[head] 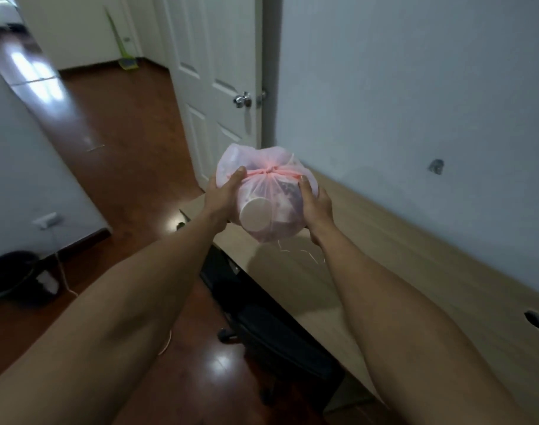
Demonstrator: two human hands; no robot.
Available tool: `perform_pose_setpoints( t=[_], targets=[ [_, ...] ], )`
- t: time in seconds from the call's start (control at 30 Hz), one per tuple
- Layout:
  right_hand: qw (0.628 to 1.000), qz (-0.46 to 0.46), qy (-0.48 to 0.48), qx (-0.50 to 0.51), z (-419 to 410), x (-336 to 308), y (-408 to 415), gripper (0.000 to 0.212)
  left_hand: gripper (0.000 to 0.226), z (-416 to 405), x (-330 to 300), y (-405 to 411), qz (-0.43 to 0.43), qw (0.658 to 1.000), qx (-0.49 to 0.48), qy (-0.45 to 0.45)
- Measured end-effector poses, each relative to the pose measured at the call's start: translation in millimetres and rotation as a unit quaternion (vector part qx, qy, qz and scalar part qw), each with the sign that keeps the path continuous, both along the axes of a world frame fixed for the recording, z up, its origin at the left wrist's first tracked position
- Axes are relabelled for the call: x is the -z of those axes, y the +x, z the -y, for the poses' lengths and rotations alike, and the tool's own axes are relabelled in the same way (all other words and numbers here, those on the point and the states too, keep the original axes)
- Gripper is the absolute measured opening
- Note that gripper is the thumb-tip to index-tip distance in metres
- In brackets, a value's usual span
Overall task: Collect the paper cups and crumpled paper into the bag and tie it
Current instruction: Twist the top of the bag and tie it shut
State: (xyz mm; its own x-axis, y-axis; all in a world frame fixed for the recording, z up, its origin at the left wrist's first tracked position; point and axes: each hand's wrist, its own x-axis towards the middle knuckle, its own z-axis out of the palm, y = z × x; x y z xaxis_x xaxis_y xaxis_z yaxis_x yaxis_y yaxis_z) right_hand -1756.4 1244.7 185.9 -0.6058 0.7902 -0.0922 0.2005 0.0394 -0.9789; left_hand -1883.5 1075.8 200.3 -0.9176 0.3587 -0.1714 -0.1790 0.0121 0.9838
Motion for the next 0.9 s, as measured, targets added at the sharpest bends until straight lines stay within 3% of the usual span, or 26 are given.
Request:
perform_pose_setpoints(
  t=[0.1, 0.3, 0.43, 0.73, 0.9],
  targets=[
    [0.999, -0.014, -0.001, -0.038, 47, -14, -64, 0.071, 0.077, 53, -13, -51, -0.036, 0.998, -0.042, 0.021],
    [0.994, -0.041, -0.002, -0.104, 151, -27, -184, 0.069, 0.080, 171, -26, -151, -0.073, 0.994, -0.078, 0.023],
    [0.986, -0.033, 0.005, -0.160, 231, -24, -256, 0.072, 0.063, 257, -25, -198, -0.109, 0.983, -0.144, 0.020],
    [0.953, -0.024, 0.024, -0.302, 423, -6, -372, 0.067, 0.074, 474, 14, -273, -0.087, 0.946, -0.313, -0.025],
    [0.923, -0.017, 0.004, -0.383, 521, 8, -431, 0.073, 0.063, 565, 17, -291, -0.070, 0.914, -0.399, -0.037]
  ],
)
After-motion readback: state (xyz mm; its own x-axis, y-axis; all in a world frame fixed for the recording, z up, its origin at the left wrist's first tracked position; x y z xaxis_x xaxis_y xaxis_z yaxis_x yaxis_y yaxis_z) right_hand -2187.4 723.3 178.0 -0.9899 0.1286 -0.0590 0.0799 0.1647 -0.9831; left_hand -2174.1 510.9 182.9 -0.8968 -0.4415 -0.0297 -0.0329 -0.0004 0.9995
